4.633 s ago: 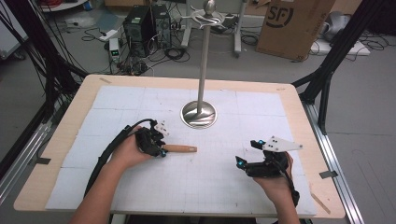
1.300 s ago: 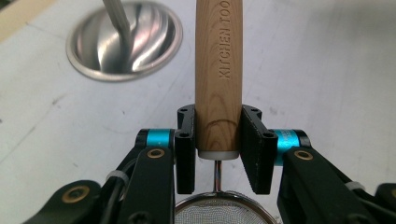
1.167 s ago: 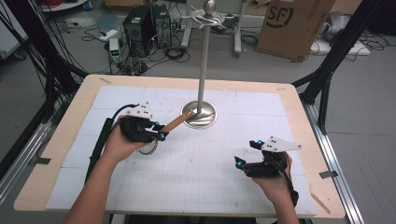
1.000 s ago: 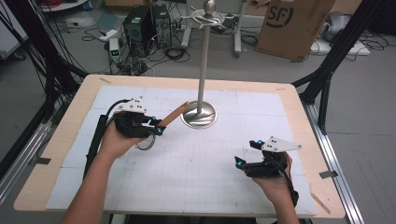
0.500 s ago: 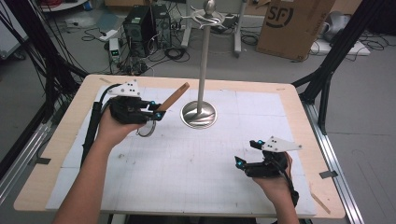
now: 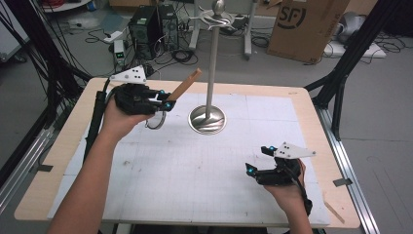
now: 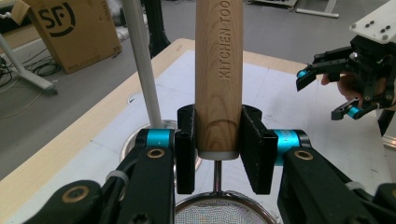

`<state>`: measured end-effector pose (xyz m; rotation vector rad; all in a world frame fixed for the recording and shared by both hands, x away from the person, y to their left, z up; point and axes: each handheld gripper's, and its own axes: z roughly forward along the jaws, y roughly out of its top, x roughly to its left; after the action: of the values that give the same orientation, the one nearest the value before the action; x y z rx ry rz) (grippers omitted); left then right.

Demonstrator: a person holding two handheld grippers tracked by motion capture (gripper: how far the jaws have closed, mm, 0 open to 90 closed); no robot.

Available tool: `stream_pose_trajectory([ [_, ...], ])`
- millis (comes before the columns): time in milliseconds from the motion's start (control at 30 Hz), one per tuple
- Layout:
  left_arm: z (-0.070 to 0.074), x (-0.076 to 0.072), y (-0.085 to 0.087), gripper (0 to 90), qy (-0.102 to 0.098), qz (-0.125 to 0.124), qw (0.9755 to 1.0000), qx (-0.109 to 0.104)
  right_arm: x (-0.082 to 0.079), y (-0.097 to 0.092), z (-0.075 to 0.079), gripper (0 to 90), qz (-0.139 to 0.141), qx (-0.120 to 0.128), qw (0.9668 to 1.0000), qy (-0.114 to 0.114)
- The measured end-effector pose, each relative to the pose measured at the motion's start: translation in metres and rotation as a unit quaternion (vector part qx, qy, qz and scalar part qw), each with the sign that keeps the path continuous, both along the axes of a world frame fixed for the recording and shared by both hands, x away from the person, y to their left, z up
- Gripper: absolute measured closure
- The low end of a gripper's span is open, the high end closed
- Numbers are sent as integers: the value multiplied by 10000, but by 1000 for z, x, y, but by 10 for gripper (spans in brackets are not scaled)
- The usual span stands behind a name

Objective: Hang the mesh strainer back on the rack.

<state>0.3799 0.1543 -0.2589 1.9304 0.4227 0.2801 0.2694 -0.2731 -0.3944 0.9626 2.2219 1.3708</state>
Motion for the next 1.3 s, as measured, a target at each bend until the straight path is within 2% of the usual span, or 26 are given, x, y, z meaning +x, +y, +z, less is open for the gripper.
stream_pose_trajectory([
  [200,7,5,-1,691,-37,-17,10000,-78,0,-1,1,145,-13,16,10000,-13],
  [367,11,14,2,691,3,-28,9998,-222,0,-2,0,145,-5,14,10000,-26],
  [567,21,24,9,691,-21,119,9995,-282,0,-2,0,145,-6,32,10000,-1],
  [733,29,34,11,691,-46,216,9994,-253,1,-3,0,146,-10,32,10000,-8],
  [867,36,42,10,691,-90,294,9990,-321,1,-3,0,145,-20,41,10000,1],
  [1300,66,55,7,691,-276,452,9976,-451,0,-6,1,145,-48,63,10000,-19],
])
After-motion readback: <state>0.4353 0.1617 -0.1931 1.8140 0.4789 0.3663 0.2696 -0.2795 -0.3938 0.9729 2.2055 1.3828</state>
